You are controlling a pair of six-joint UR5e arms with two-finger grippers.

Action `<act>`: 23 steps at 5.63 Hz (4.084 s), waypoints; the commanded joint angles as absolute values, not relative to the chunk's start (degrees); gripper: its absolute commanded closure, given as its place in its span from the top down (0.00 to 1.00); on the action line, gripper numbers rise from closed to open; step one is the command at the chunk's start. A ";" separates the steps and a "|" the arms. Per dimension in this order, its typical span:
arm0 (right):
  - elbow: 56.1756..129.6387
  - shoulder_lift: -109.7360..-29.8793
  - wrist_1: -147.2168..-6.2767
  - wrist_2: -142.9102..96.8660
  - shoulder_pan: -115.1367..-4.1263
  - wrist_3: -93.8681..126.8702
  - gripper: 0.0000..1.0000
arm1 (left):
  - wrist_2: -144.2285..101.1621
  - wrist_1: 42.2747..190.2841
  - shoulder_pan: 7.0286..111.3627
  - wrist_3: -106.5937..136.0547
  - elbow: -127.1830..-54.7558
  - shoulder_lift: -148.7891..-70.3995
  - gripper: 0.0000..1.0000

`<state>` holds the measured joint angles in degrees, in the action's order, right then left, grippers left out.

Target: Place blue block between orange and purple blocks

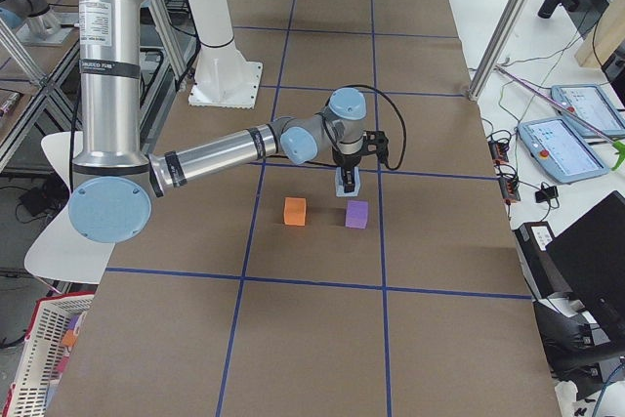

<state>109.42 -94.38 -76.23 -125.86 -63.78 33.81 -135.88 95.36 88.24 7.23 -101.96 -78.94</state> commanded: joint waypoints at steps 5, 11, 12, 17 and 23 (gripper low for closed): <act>108.64 -104.93 -56.97 -112.50 -49.58 54.32 0.00 | -135.88 95.36 88.33 7.21 -101.95 -78.84 1.00; 103.36 -101.16 -56.87 -113.38 -48.34 49.41 0.99 | -135.88 95.36 88.24 7.21 -102.13 -78.75 1.00; 103.97 -101.34 -56.95 -114.25 -48.77 46.87 1.00 | -135.88 95.36 88.24 7.12 -102.30 -78.75 1.00; 105.10 -101.16 -76.74 -131.20 -79.82 5.19 1.00 | -135.88 95.45 88.33 6.94 -102.30 -78.66 1.00; 108.81 -102.30 -93.25 -130.60 -89.56 -5.89 1.00 | -135.70 95.10 89.11 7.29 -101.25 -78.23 1.00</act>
